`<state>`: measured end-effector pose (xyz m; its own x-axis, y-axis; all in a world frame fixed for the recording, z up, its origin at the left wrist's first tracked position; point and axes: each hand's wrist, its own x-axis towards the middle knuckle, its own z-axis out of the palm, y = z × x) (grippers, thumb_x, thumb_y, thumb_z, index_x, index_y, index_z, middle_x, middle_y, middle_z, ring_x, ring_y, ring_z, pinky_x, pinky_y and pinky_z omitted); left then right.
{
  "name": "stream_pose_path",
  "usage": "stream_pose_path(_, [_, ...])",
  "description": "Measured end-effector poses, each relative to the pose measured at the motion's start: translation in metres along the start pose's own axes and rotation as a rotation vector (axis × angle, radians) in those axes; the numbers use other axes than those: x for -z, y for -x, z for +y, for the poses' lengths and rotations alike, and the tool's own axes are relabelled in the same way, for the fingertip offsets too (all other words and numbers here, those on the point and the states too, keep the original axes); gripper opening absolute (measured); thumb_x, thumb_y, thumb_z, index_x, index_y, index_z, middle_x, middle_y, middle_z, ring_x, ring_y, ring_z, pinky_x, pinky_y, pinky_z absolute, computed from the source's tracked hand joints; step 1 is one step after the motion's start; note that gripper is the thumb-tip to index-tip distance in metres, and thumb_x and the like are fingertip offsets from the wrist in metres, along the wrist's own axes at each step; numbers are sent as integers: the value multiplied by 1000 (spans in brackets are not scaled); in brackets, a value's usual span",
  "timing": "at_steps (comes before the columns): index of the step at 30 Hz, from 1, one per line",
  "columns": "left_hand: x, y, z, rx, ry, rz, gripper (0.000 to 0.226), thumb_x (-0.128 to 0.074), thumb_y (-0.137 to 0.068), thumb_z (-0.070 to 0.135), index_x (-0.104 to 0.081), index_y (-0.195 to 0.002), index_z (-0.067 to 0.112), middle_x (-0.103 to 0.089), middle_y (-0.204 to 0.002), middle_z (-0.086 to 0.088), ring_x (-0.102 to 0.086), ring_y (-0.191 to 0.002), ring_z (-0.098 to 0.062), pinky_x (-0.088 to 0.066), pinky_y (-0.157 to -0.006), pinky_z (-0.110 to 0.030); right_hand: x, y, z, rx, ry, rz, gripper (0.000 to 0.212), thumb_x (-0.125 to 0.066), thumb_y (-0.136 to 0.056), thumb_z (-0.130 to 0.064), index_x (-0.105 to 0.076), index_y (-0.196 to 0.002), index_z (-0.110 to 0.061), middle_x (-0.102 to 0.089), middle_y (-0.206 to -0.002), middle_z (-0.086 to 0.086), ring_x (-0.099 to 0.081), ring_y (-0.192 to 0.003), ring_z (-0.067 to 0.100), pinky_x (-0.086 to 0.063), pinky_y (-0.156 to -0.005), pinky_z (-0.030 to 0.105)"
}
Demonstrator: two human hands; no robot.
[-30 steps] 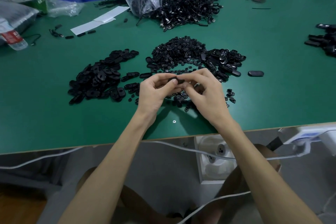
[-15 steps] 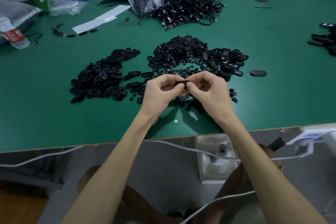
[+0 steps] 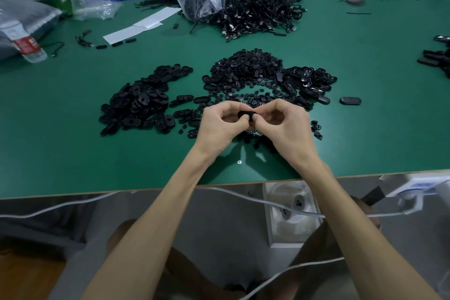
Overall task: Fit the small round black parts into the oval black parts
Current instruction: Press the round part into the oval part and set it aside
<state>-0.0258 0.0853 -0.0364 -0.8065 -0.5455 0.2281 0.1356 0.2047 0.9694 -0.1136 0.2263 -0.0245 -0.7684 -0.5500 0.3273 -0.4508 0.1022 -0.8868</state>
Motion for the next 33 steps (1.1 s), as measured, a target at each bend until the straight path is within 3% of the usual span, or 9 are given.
stream_pose_path(3, [2,0,1,10,60,-21,15,-71,-92,-7,-74,-106,-5,-79,-94,-15,-78,-83,-26,-62,-77,-28,3,0,-1,-31,-60,5,6,-77,-89,-11,-77,-93,-15,-74,-77,-4,-71,-74,19,-57,-69,27])
stream_pose_path(10, [3,1,0,17,111,-21,17,-76,-90,-1,-74,-107,-5,-79,-95,-17,-78,-84,-29,-63,-78,-30,2,-1,2,-48,-70,-7,4,-75,-91,-13,-73,-95,-15,-73,-79,-1,-71,-76,22,-57,-70,31])
stream_pose_path(14, [0,0,5,-30,57,16,17,-72,-96,5,-74,-113,2,-78,-103,-14,-78,-93,-28,-64,-82,-36,3,-4,5,-103,-245,33,6,-74,-92,-9,-73,-97,-12,-76,-83,4,-74,-76,22,-60,-69,31])
stream_pose_path(19, [17,1,11,-61,-310,285,19,-59,-103,4,-70,-116,11,-73,-112,-3,-74,-89,-12,-64,-76,-34,11,-9,16,-229,-448,431,9,-63,-99,-5,-64,-107,-7,-77,-87,4,-75,-80,17,-61,-78,30])
stream_pose_path(22, [48,0,11,41,-756,420,24,-55,-102,2,-62,-124,8,-60,-127,-7,-60,-110,-13,-49,-97,-26,12,-12,18,-272,-472,559,10,-59,-101,-5,-61,-110,-6,-77,-99,8,-76,-91,13,-60,-92,30])
stream_pose_path(25, [80,1,9,177,-1171,405,28,-54,-104,6,-57,-130,-1,-47,-136,-21,-43,-127,-32,-39,-105,-38,10,-12,16,-320,-470,587,21,-61,-101,-11,-62,-121,-7,-72,-115,5,-71,-107,8,-56,-97,23])
stream_pose_path(29, [95,3,5,243,-1326,302,28,-54,-108,17,-63,-124,-4,-46,-132,-24,-37,-125,-40,-34,-106,-47,9,-13,18,-340,-423,463,58,-58,-100,-11,-38,-155,-8,-48,-154,3,-52,-135,7,-45,-79,-2])
stream_pose_path(31, [94,2,6,206,-1296,316,28,-60,-105,19,-64,-125,0,-48,-130,-21,-38,-126,-38,-34,-106,-46,8,-13,19,-330,-394,391,66,-57,-100,-9,-29,-161,-10,-37,-163,3,-44,-143,9,-42,-88,-2])
stream_pose_path(33, [92,1,8,175,-1218,351,27,-65,-102,17,-63,-126,5,-52,-128,-18,-41,-125,-35,-36,-106,-45,8,-11,16,-293,-304,355,64,-58,-100,-10,-33,-159,-12,-35,-164,2,-39,-147,11,-39,-109,11])
